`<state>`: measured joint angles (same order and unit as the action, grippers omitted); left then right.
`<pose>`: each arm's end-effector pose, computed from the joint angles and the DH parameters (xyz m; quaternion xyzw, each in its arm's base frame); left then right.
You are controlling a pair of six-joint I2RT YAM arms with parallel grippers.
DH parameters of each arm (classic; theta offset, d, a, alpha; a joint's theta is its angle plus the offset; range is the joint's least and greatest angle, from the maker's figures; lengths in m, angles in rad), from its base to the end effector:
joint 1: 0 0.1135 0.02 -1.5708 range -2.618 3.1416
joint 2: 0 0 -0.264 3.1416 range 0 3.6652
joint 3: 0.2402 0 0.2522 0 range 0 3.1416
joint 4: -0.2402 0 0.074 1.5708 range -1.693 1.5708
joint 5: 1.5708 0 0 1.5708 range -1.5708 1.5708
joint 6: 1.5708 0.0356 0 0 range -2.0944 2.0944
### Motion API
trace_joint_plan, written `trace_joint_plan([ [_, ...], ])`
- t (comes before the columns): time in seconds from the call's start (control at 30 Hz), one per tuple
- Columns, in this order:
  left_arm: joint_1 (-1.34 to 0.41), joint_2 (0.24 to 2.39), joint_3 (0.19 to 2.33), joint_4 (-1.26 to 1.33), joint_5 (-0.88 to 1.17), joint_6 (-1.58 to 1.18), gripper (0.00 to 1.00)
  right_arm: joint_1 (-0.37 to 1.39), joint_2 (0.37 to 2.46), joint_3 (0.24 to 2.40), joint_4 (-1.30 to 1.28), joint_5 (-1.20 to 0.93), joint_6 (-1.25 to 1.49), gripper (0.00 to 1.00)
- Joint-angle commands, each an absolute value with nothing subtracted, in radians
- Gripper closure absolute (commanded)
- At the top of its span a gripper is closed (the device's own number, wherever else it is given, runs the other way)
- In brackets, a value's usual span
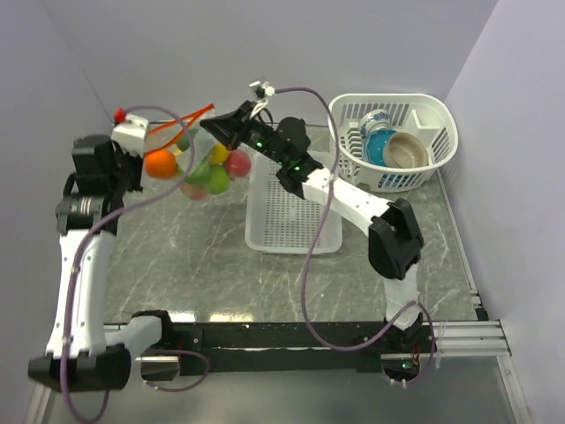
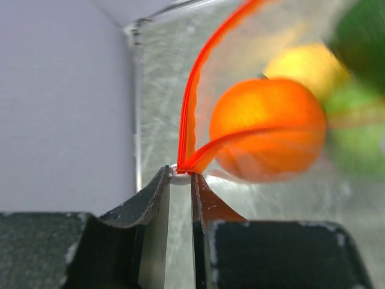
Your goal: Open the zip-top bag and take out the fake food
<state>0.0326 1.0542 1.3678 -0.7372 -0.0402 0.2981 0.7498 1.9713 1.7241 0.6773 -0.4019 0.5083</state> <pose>0.2038 0.0081 0.4306 0.1004 0.8338 0.1060 0.5324 0.3361 0.3320 0.3994 -0.2305 0.5050 0.5724 0.6035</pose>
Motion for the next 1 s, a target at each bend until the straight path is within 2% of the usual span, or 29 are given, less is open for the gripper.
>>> trace_joint_plan([
  [0.0, 0.104, 1.146, 1.388, -0.54, -0.037, 0.251, 0.99, 0.764, 2.093, 1.902, 0.71, -0.498, 0.604, 0.96],
  [0.1, 0.117, 1.183, 1.374, -0.561, 0.015, 0.264, 0.99, 0.752, 2.137, 1.942, 0.696, -0.555, 0.661, 0.79],
  [0.13, 0.115, 1.177, 1.361, -0.581, 0.041, 0.268, 0.99, 0.746, 2.128, 1.919, 0.701, -0.566, 0.672, 0.56],
  [0.2, 0.115, 1.151, 1.327, -0.633, 0.139, 0.297, 0.99, 0.739, 2.059, 1.765, 0.753, -0.569, 0.673, 0.42],
  [0.23, 0.115, 1.12, 1.29, -0.659, 0.17, 0.313, 0.99, 0.736, 2.03, 1.7, 0.773, -0.568, 0.664, 0.26],
  [0.27, 0.114, 1.106, 1.276, -0.72, 0.21, 0.328, 0.98, 0.739, 1.999, 1.581, 0.788, -0.552, 0.651, 0.2],
  [0.37, 0.11, 1.071, 1.236, -0.854, 0.349, 0.406, 0.96, 0.736, 1.886, 1.403, 0.782, -0.54, 0.612, 0.0],
  [0.47, 0.11, 1.062, 1.238, -1.098, 0.497, 0.541, 0.9, 0.738, 1.778, 1.283, 0.761, -0.512, 0.592, 0.0],
  [0.53, 0.109, 1.062, 1.253, -1.242, 0.546, 0.633, 0.82, 0.742, 1.701, 1.241, 0.718, -0.47, 0.551, 0.0],
  [0.6, 0.11, 1.058, 1.261, -1.296, 0.558, 0.684, 0.72, 0.752, 1.637, 1.209, 0.62, -0.431, 0.496, 0.0],
  [0.7, 0.109, 1.042, 1.267, -1.339, 0.555, 0.707, 0.63, 0.761, 1.566, 1.161, 0.525, -0.361, 0.459, 0.0],
  [0.83, 0.109, 1.051, 1.343, -1.35, 0.56, 0.683, 0.58, 0.79, 1.47, 1.065, 0.42, -0.253, 0.425, 0.0],
  [0.87, 0.11, 1.055, 1.364, -1.353, 0.56, 0.68, 0.53, 0.802, 1.424, 1.037, 0.416, -0.221, 0.414, 0.0],
  [0.9, 0.109, 1.057, 1.385, -1.342, 0.552, 0.654, 0.31, 0.813, 1.398, 1.008, 0.414, -0.209, 0.402, 0.0],
  [0.93, 0.11, 1.055, 1.414, -1.319, 0.54, 0.634, 0.12, 0.852, 1.372, 0.962, 0.405, -0.186, 0.382, 0.0],
  [0.97, 0.11, 1.051, 1.419, -1.239, 0.488, 0.576, 0.01, 0.877, 1.321, 0.939, 0.379, -0.113, 0.336, 0.0],
])
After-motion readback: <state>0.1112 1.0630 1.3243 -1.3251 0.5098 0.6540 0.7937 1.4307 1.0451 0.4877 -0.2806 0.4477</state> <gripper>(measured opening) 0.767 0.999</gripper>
